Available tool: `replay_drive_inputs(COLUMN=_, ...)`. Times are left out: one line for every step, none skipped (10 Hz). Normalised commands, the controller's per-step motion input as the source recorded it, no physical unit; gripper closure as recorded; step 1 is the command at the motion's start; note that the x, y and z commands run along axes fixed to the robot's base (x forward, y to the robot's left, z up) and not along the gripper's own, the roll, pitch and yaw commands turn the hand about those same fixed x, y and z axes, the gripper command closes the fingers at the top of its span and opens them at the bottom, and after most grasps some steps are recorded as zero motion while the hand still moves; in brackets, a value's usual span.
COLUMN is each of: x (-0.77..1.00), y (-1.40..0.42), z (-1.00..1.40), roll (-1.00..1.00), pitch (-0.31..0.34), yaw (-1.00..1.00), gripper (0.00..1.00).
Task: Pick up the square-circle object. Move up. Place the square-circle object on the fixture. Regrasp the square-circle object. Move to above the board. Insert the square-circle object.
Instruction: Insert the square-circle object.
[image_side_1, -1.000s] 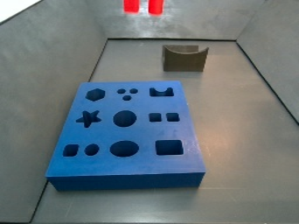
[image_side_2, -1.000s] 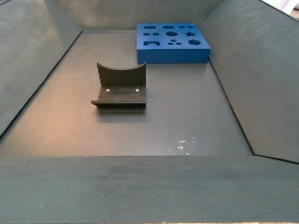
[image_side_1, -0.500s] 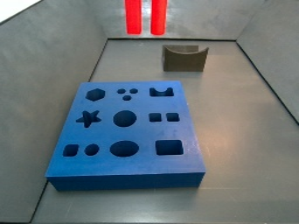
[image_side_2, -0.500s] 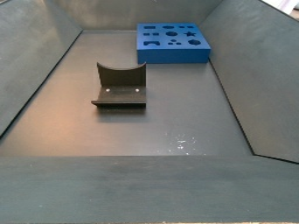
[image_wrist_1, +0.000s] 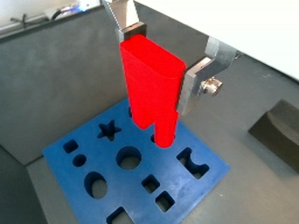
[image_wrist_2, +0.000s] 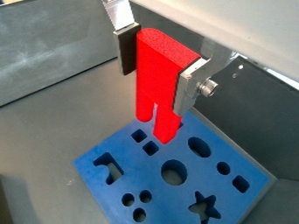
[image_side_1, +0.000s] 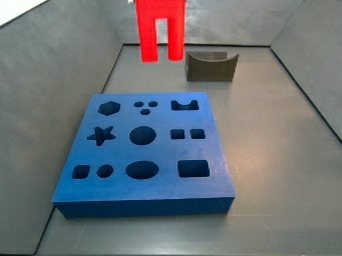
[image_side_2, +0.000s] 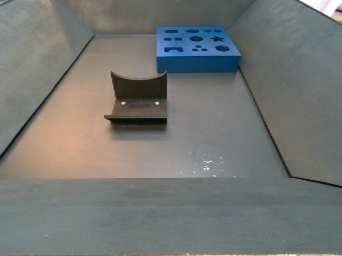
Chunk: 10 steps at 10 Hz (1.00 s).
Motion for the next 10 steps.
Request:
replay_drive_inputs(x=0.0, y=0.0, z=-0.25, roll=-0.1, pitch=-0.113, yaw=0.25, gripper=1.0)
replay_drive_inputs(x=-0.2, y=-0.06, z=-0.29, roll=-0.04, pitch=-0.151, yaw=0.07, gripper=1.0)
replay_drive_inputs(x=-0.22, y=-0.14, z=-0.29, roll=0.0, pitch=-0.124, yaw=0.05, gripper=1.0)
replay_drive_inputs(x=-0.23, y=-0.2, z=-0.33, roll=0.0, pitch=-0.12, yaw=0.05, gripper=1.0)
replay_drive_inputs(x=-0.3, y=-0.25, z=-0.29, roll=0.03, pitch=-0.106, yaw=0.0, gripper=1.0)
replay_drive_inputs(x=-0.25, y=-0.25, z=-0.19, roll=0.04, pitch=-0.057, yaw=0.0, gripper=1.0)
replay_drive_inputs(x=0.0, y=-0.23, z=-0.06, roll=0.01, pitch=-0.024, yaw=0.08, gripper=1.0)
replay_drive_inputs(x=-0.07, y=-0.28, z=-0.06, roll=0.05, pitch=-0.021, yaw=0.11, gripper=1.0)
replay_drive_inputs(x=-0.15, y=-0.33, z=-0.07, roll=0.06, pitch=-0.03, yaw=0.2, gripper=1.0)
replay_drive_inputs(x=-0.09, y=-0.35, z=-0.13, roll=0.06, pitch=-0.013, yaw=0.27, gripper=1.0)
